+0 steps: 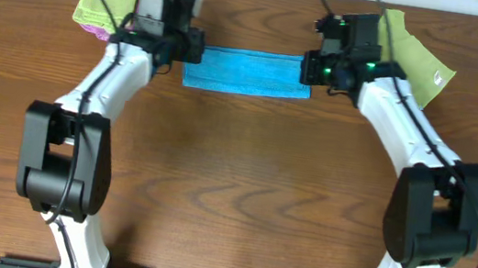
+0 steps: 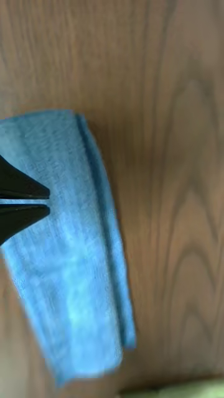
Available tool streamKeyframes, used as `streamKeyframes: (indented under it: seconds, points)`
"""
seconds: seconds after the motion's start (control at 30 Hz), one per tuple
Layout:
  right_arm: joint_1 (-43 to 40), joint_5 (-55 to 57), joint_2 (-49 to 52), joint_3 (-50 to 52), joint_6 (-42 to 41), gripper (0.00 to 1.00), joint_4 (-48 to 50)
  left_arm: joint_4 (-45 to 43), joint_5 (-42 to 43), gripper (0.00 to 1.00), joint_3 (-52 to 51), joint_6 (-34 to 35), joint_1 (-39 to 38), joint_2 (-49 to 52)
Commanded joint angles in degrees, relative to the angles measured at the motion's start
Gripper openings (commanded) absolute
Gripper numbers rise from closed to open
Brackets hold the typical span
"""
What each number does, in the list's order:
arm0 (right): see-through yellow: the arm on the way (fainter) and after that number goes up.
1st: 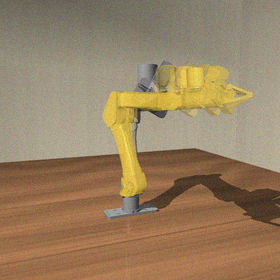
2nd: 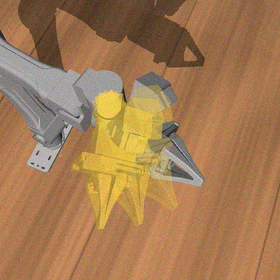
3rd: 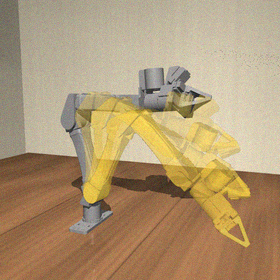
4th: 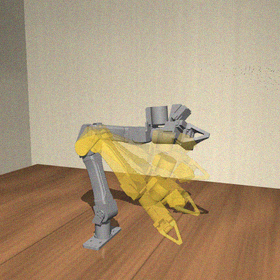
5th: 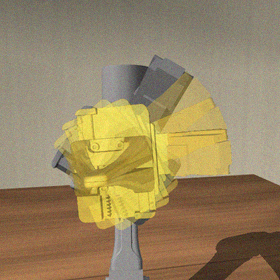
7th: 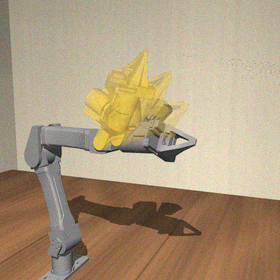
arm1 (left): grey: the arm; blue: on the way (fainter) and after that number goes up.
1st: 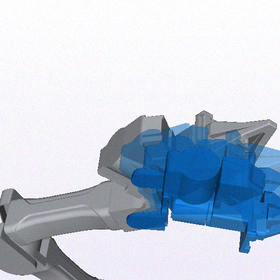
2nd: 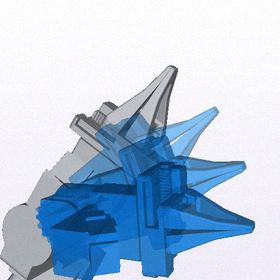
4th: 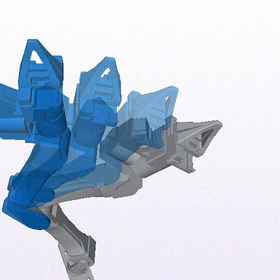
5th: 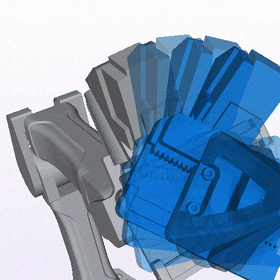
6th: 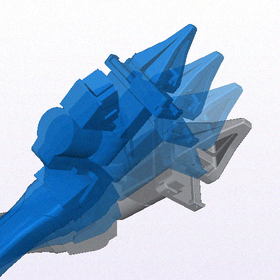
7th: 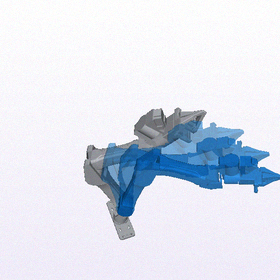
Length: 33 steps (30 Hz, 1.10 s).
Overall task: Fold the cloth
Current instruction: 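Lower the folded edge onto the cloth and open both grippers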
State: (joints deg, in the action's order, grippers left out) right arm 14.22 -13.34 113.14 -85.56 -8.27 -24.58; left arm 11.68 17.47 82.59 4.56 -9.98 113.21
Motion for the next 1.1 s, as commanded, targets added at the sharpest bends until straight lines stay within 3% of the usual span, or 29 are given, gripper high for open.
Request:
streamKeyframes:
  seconds: [0.0, 0.6, 1.07]
  points:
    - [1.95, 6.60, 2.14, -1.01, 1.77, 0.01, 1.33, -1.99, -10.62, 0.06, 1.14, -0.74, -2.03, 2.29]
    - [2.23, 8.44, 10.86, -1.01, 0.72, 0.01, 3.08, -2.32, -10.34, 0.06, 1.14, 1.62, -2.38, 10.27]
    - [2.38, 8.44, 11.19, -1.01, 0.59, 0.01, -2.89, 5.11, -8.44, 0.06, 1.14, 2.32, -2.45, 11.82]
